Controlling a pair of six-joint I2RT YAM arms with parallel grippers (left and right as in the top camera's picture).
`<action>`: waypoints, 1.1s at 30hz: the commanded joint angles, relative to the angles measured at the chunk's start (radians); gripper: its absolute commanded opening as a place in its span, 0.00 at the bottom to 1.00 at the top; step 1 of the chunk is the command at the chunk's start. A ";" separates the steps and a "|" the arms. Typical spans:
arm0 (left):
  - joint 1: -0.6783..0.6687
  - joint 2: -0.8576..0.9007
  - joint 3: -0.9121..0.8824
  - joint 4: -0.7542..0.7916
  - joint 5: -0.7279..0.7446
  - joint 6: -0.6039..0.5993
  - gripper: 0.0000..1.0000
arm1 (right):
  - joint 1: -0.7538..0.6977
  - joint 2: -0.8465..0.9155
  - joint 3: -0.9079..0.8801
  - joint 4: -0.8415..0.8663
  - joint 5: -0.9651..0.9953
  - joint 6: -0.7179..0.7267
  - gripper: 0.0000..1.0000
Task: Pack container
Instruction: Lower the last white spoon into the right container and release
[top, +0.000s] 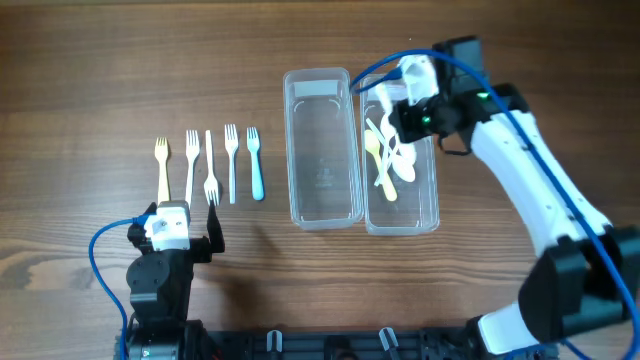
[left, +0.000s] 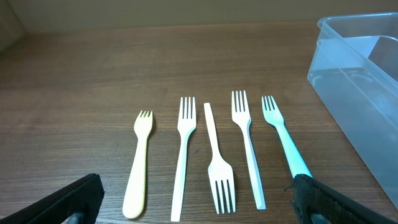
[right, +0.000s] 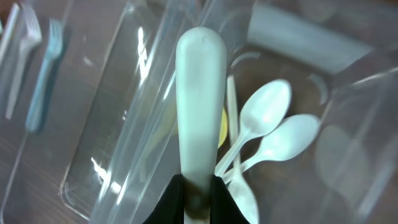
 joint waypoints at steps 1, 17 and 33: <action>-0.006 -0.001 -0.010 0.002 0.016 0.015 1.00 | 0.030 0.048 -0.014 0.011 0.009 0.023 0.04; -0.006 -0.001 -0.009 0.002 0.016 0.015 1.00 | 0.031 0.043 -0.012 0.084 0.020 0.048 0.48; -0.006 -0.001 -0.010 0.002 0.016 0.015 1.00 | -0.232 0.003 0.142 0.064 0.446 0.123 0.72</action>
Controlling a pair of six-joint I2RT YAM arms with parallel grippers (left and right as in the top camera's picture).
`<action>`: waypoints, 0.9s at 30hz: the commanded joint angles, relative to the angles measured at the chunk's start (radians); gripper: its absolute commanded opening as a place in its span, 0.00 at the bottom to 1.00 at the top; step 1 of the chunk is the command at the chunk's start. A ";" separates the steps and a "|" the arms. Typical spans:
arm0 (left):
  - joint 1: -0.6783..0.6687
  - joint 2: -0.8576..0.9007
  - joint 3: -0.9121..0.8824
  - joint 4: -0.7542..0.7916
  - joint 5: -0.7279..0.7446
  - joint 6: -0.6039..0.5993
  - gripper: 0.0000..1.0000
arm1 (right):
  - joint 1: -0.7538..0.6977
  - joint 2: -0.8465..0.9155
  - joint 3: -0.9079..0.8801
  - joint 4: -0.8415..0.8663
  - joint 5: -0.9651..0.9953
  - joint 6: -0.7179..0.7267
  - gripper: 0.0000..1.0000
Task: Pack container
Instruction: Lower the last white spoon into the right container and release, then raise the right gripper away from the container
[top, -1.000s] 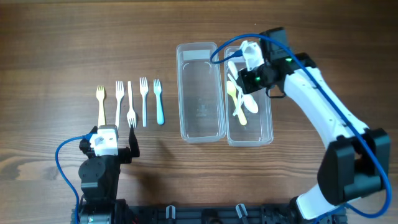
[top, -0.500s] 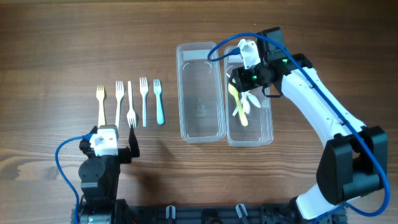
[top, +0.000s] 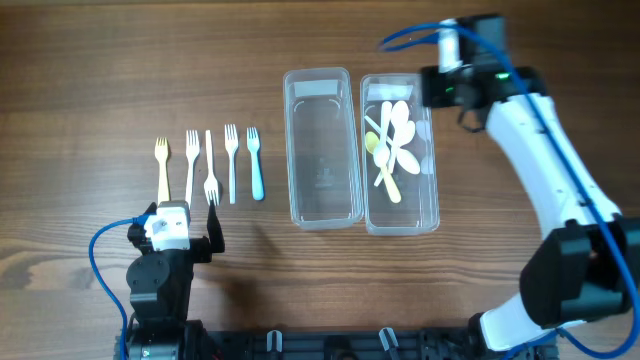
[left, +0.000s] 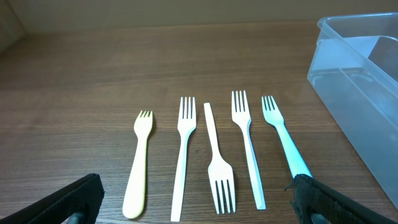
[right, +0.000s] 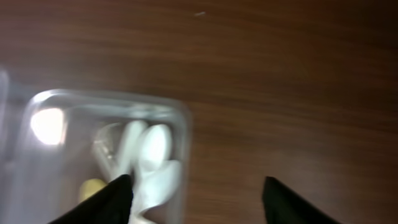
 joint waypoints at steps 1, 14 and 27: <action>-0.006 -0.001 -0.010 0.002 0.016 0.015 1.00 | -0.115 -0.025 0.021 -0.016 0.100 0.019 0.74; -0.006 -0.001 -0.009 0.002 0.016 0.015 1.00 | -0.234 -0.025 0.021 -0.015 0.092 0.020 1.00; -0.006 -0.001 -0.009 0.002 0.016 0.015 1.00 | -0.234 -0.025 0.021 -0.015 0.092 0.020 1.00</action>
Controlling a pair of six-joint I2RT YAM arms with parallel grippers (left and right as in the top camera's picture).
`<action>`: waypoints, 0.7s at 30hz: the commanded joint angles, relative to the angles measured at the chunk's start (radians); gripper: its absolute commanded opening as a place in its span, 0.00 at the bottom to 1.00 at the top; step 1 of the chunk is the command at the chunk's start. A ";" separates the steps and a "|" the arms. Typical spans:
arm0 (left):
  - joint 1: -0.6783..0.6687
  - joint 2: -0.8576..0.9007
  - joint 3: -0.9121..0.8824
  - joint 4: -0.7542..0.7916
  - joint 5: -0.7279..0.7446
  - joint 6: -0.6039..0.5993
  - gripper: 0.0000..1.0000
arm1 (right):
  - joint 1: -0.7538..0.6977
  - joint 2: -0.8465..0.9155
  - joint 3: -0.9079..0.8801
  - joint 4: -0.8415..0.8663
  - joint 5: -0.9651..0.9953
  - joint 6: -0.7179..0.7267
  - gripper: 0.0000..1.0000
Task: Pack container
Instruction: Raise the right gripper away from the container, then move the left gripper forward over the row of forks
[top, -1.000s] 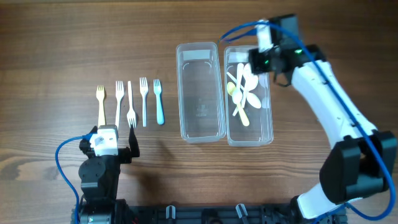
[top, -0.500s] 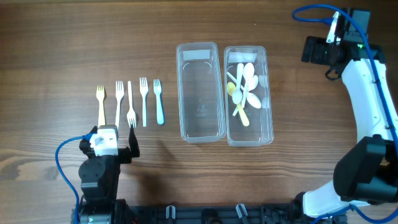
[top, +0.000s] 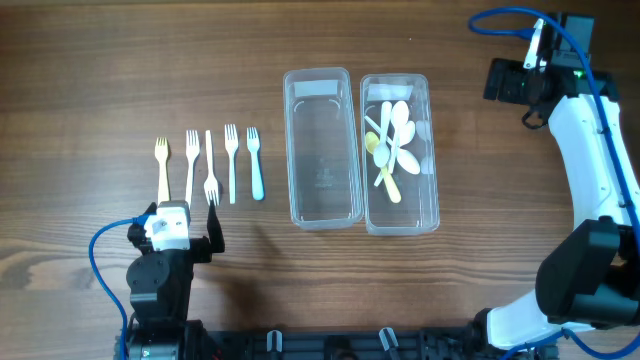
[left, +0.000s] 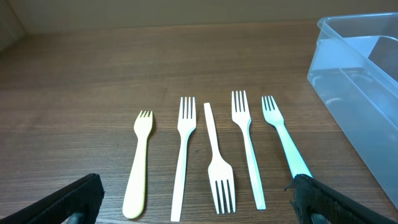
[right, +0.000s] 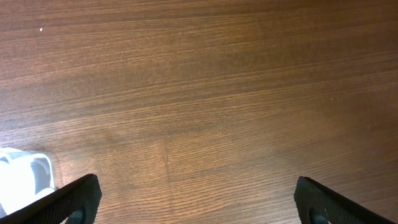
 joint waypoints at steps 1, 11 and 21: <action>-0.006 -0.001 -0.010 0.002 0.016 0.015 1.00 | 0.005 -0.023 0.018 0.000 0.014 0.011 1.00; -0.005 -0.001 -0.010 0.045 0.011 0.015 1.00 | 0.005 -0.023 0.018 0.000 0.014 0.011 1.00; -0.003 0.071 0.108 0.084 0.071 -0.289 1.00 | 0.005 -0.023 0.018 0.000 0.014 0.011 1.00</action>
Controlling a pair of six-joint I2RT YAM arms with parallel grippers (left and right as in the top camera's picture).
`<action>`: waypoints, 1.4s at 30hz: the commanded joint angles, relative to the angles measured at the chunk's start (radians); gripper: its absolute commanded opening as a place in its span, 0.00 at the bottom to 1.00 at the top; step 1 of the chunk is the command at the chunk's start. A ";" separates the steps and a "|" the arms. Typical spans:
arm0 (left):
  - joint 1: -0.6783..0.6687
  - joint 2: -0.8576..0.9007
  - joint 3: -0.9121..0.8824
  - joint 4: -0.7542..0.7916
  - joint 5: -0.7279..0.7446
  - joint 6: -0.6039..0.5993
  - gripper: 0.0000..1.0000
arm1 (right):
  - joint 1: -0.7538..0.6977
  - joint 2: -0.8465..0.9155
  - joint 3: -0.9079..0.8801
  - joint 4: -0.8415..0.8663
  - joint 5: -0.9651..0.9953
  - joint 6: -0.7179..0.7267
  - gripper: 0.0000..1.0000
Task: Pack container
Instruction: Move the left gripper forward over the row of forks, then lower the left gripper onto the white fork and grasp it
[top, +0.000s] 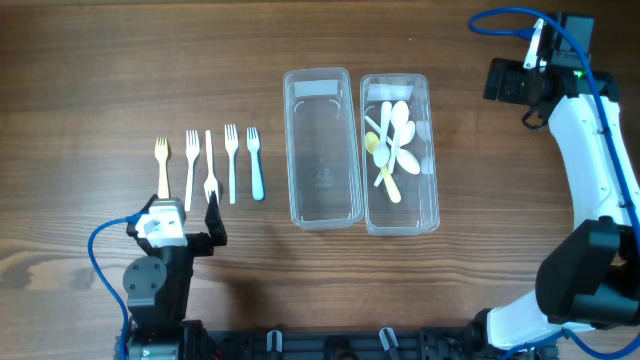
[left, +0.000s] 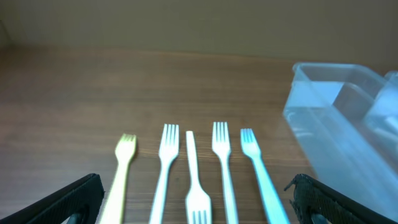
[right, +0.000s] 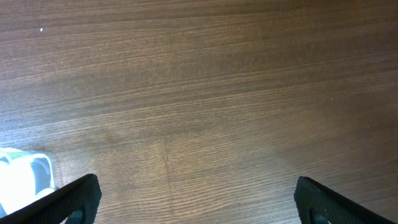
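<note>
Two clear containers stand side by side mid-table. The left container (top: 292, 150) is empty; the right container (top: 432, 150) holds several white and yellow spoons (top: 392, 145). A row of forks lies to the left, from a yellow fork (top: 161, 168) to a blue fork (top: 255, 165). My left gripper (top: 173, 216) is open just in front of the forks. Its blurred wrist view shows the yellow fork (left: 124, 168), the blue fork (left: 258, 177) and the empty container (left: 336, 118). My right gripper (top: 505, 80) is open over bare wood, right of the containers.
The table is dark wood. In the right wrist view my right gripper (right: 198, 199) faces bare table, with a corner of the spoon container (right: 25, 171) at the lower left. Blue cables trail from both arms.
My left gripper has shifted slightly toward the forks; its view is now blurred, with the forks lower in the frame. The right arm has not moved.
My right gripper was shut on a white spoon over the right container. Then it was open at that container's far end, the spoon lying among the others. Then it stood over bare table at the far right. The left arm stayed still until now.
</note>
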 joint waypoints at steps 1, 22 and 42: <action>-0.003 0.097 0.145 -0.031 0.003 -0.167 1.00 | 0.005 -0.023 0.018 0.000 0.014 0.011 1.00; -0.004 1.188 1.021 -0.467 0.035 -0.153 1.00 | 0.005 -0.023 0.018 0.000 0.014 0.011 1.00; -0.004 1.511 1.021 -0.447 0.133 -0.155 0.62 | 0.005 -0.023 0.018 0.000 0.014 0.011 1.00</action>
